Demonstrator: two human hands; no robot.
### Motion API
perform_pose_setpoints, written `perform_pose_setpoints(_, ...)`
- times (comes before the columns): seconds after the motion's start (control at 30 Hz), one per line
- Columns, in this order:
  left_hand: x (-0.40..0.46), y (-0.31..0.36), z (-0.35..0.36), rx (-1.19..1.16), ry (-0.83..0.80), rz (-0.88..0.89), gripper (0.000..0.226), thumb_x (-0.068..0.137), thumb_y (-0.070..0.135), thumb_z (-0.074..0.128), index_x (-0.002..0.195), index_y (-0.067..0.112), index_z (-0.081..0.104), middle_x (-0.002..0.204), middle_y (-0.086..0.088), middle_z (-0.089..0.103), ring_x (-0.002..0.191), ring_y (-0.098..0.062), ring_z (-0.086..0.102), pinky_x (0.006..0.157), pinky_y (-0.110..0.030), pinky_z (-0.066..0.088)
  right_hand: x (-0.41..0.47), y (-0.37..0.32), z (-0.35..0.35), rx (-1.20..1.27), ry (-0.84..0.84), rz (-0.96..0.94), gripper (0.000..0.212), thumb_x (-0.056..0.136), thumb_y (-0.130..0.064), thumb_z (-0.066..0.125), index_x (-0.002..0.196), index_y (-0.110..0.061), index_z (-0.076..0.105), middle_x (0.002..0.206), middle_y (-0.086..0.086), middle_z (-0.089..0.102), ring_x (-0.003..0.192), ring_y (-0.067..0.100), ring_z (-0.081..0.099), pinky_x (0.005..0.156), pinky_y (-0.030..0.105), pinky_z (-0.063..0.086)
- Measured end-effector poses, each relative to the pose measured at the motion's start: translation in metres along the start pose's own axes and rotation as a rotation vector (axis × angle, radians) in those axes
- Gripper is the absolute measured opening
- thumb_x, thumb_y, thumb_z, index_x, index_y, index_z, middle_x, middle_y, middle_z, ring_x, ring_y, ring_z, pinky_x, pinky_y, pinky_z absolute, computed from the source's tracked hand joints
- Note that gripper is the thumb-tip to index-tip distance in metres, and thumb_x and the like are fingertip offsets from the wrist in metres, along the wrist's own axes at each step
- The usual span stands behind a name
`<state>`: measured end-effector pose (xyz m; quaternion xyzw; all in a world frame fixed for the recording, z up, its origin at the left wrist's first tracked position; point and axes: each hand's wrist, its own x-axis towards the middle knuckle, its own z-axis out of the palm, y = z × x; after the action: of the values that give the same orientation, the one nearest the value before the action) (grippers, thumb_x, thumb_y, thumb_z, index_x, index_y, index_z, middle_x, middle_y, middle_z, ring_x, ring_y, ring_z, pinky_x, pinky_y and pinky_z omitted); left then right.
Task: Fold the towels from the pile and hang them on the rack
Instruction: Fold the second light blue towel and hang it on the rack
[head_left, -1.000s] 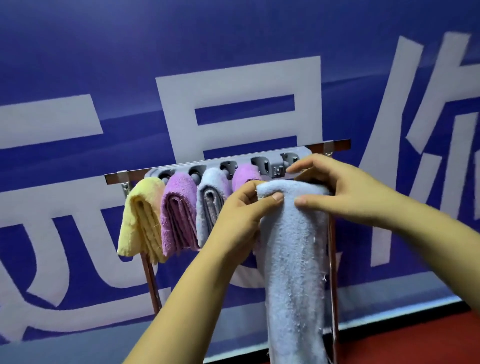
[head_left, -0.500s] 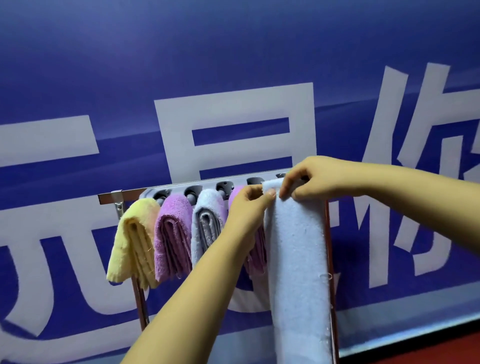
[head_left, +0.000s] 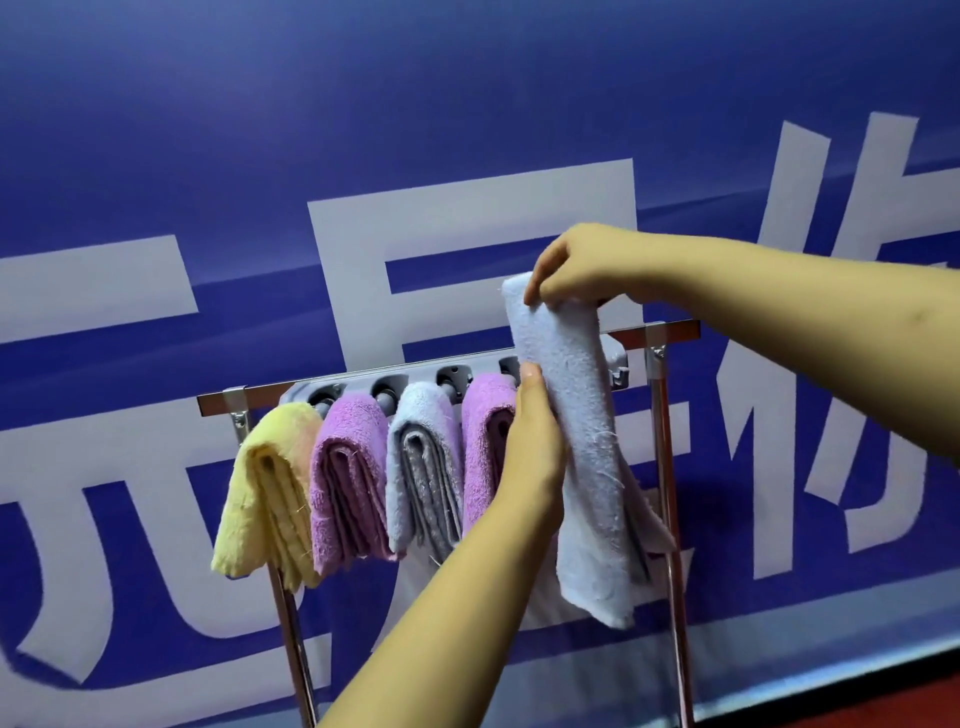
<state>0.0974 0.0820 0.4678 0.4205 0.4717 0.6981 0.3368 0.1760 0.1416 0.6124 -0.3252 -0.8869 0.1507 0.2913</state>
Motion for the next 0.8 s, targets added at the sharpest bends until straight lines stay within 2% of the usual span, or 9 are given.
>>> perform_pose_setpoints(0.07, 0.002, -0.008, 0.002, -0.009, 0.005, -0.020, 0.063, 0.094, 0.064, 0.026, 0.143, 0.027, 0.039, 0.145, 0.007, 0.044, 0.133, -0.014, 0.041, 0.114, -0.044, 0.030, 0.007, -0.004, 0.005, 0.021, -0.019, 0.008, 0.025, 0.079, -0.010, 0.056, 0.089, -0.021, 0.075, 0.098, 0.007, 0.063, 0.082, 0.022, 0.057, 0.059, 0.025, 0.051)
perform_pose_setpoints(0.2, 0.006, -0.019, 0.009, -0.024, 0.060, -0.093, 0.083, 0.081, 0.078, 0.024, 0.143, 0.025, 0.041, 0.149, 0.004, 0.043, 0.136, -0.015, 0.039, 0.116, -0.042, 0.026, 0.017, -0.005, 0.023, 0.015, -0.084, 0.056, 0.022, 0.078, -0.012, 0.059, 0.092, -0.018, 0.075, 0.098, 0.009, 0.065, 0.075, 0.019, 0.057, 0.058, 0.025, 0.050)
perform_pose_setpoints(0.33, 0.009, -0.029, 0.013, -0.049, 0.103, -0.151, 0.078, 0.089, 0.072, 0.019, 0.146, 0.022, 0.036, 0.151, 0.004, 0.037, 0.139, -0.016, 0.034, 0.117, -0.038, 0.022, 0.022, -0.004, 0.040, -0.003, -0.157, 0.112, 0.025, 0.076, -0.011, 0.059, 0.097, -0.010, 0.072, 0.102, 0.015, 0.065, 0.074, 0.022, 0.058, 0.058, 0.027, 0.052)
perform_pose_setpoints(0.5, 0.017, -0.023, 0.015, -0.006, 0.129, -0.134, 0.083, 0.084, 0.077, 0.016, 0.145, 0.025, 0.039, 0.151, 0.001, 0.040, 0.138, -0.019, 0.036, 0.117, -0.042, 0.024, 0.033, -0.004, 0.037, 0.065, -0.075, 0.190, 0.033, 0.077, -0.010, 0.055, 0.108, -0.005, 0.067, 0.099, 0.014, 0.060, 0.076, 0.026, 0.057, 0.067, 0.034, 0.055)
perform_pose_setpoints(0.6, 0.036, -0.016, 0.016, 0.031, 0.146, -0.056, 0.111, 0.056, 0.093, 0.015, 0.141, 0.027, 0.045, 0.148, 0.001, 0.044, 0.137, -0.020, 0.038, 0.115, -0.043, 0.027, 0.040, -0.001, 0.026, 0.177, 0.009, 0.242, 0.031, 0.080, -0.011, 0.057, 0.110, -0.003, 0.065, 0.101, 0.016, 0.062, 0.075, 0.025, 0.056, 0.058, 0.029, 0.051)
perform_pose_setpoints(0.67, 0.055, -0.019, 0.016, 0.100, 0.136, -0.012, 0.121, 0.047, 0.098, 0.014, 0.141, 0.028, 0.045, 0.148, 0.003, 0.045, 0.138, -0.019, 0.038, 0.115, -0.043, 0.027, 0.044, 0.002, 0.015, 0.285, 0.076, 0.282, 0.026, 0.082, -0.011, 0.060, 0.106, -0.001, 0.062, 0.094, 0.015, 0.061, 0.073, 0.023, 0.057, 0.055, 0.028, 0.049)
perform_pose_setpoints(0.77, 0.061, -0.009, 0.020, 0.213, 0.099, 0.045, 0.104, 0.062, 0.088, 0.015, 0.143, 0.027, 0.042, 0.149, 0.001, 0.043, 0.137, -0.017, 0.038, 0.115, -0.044, 0.027, 0.042, 0.011, -0.006, 0.464, 0.178, 0.333, 0.006, 0.085, -0.008, 0.059, 0.088, -0.004, 0.055, 0.078, 0.011, 0.054, 0.066, 0.020, 0.055, 0.053, 0.027, 0.047)
perform_pose_setpoints(0.8, 0.058, -0.002, 0.022, 0.265, 0.083, 0.070, 0.095, 0.070, 0.082, 0.017, 0.143, 0.026, 0.040, 0.149, 0.000, 0.043, 0.137, -0.018, 0.038, 0.115, -0.044, 0.027, 0.042, 0.016, -0.012, 0.517, 0.203, 0.350, 0.006, 0.086, -0.006, 0.058, 0.082, -0.006, 0.053, 0.077, 0.010, 0.054, 0.066, 0.019, 0.055, 0.053, 0.027, 0.048)
